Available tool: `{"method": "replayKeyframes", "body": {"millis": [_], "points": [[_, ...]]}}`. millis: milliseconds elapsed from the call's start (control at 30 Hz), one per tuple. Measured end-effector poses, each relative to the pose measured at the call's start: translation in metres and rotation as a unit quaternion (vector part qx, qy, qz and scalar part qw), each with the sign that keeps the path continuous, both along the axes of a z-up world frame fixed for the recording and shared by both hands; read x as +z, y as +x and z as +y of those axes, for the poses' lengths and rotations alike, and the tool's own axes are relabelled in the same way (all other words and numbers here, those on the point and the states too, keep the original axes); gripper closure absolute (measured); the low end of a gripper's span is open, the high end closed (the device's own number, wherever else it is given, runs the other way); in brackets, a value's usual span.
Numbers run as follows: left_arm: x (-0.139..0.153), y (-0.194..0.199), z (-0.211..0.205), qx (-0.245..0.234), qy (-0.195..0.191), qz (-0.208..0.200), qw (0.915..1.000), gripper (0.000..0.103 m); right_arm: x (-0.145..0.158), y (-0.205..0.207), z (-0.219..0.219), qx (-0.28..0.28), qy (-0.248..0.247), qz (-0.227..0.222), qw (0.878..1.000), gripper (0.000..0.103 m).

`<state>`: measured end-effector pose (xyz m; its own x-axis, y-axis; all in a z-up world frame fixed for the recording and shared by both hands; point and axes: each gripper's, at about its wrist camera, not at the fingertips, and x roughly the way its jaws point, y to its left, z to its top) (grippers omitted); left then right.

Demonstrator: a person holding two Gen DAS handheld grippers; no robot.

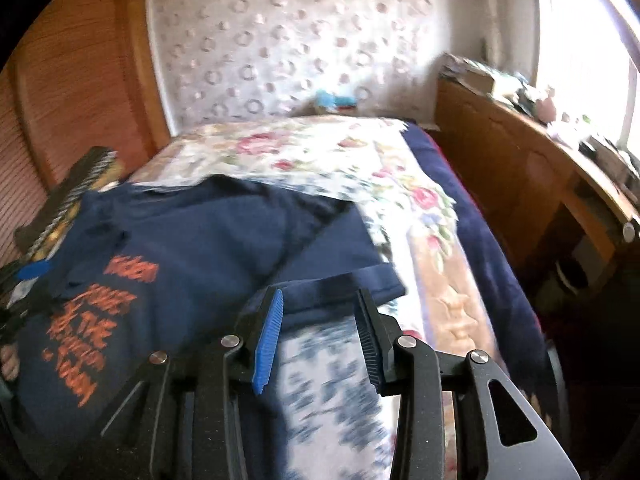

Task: Fold small clothes
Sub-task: 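Move the right tool to the shirt's opposite side edge and close on it, then lift the gripped side with the right tool toward the shirt's center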

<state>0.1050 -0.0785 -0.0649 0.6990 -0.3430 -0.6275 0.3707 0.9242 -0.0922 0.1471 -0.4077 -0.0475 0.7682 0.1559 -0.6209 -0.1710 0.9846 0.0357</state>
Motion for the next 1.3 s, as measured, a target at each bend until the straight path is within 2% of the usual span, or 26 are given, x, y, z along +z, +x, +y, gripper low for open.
{"method": "replayKeyframes", "body": {"millis": [200, 400, 467, 500, 533, 633, 767, 900, 1100, 1167, 1200, 1233, 1300], "points": [[-0.004, 0.000, 0.000, -0.001, -0.002, 0.005, 1.0000, 0.025, -0.026, 0.048, -0.011, -0.032, -0.008, 0.031, 0.999, 0.065], [-0.007, -0.001, 0.001, -0.001, -0.001, 0.009, 1.0000, 0.025, -0.037, 0.080, -0.017, -0.053, 0.010, 0.060, 0.997, 0.065], [-0.007, -0.002, 0.001, 0.000, -0.002, 0.008, 1.0000, 0.025, -0.031, 0.081, -0.012, -0.046, 0.017, 0.059, 0.997, 0.075], [-0.007, -0.002, 0.001, 0.000, -0.002, 0.008, 1.0000, 0.025, -0.030, 0.080, -0.010, -0.034, 0.020, 0.057, 0.998, 0.089], [-0.006, -0.002, 0.001, 0.000, -0.002, 0.007, 1.0000, 0.025, -0.028, 0.078, -0.008, -0.029, 0.012, 0.054, 0.998, 0.095], [-0.007, -0.003, 0.002, 0.001, -0.002, 0.006, 1.0000, 0.025, -0.022, 0.072, 0.003, -0.015, -0.022, 0.035, 0.999, 0.099], [-0.006, -0.005, 0.005, 0.003, -0.002, 0.005, 1.0000, 0.025, -0.002, 0.063, 0.024, 0.017, -0.018, -0.005, 1.000, 0.099], [-0.005, -0.005, 0.012, 0.012, -0.006, 0.004, 0.9999, 0.025, 0.025, 0.056, 0.068, 0.075, -0.017, -0.037, 0.996, 0.099], [-0.004, -0.004, 0.022, 0.022, -0.012, 0.003, 0.9997, 0.025, 0.044, 0.065, 0.134, 0.153, -0.027, -0.045, 0.987, 0.099], [-0.005, -0.005, 0.025, 0.024, -0.013, 0.003, 0.9996, 0.025, 0.044, 0.071, 0.145, 0.157, -0.037, -0.041, 0.986, 0.099], [-0.005, -0.005, 0.026, 0.025, -0.013, 0.004, 0.9996, 0.025, 0.043, 0.075, 0.149, 0.151, -0.044, -0.038, 0.987, 0.091], [-0.005, -0.005, 0.028, 0.027, -0.013, 0.004, 0.9995, 0.025, 0.041, 0.081, 0.149, 0.145, -0.048, -0.034, 0.988, 0.080], [-0.005, -0.005, 0.031, 0.030, -0.015, 0.003, 0.9994, 0.025, 0.037, 0.079, 0.150, 0.138, -0.051, -0.031, 0.989, 0.075]]}}
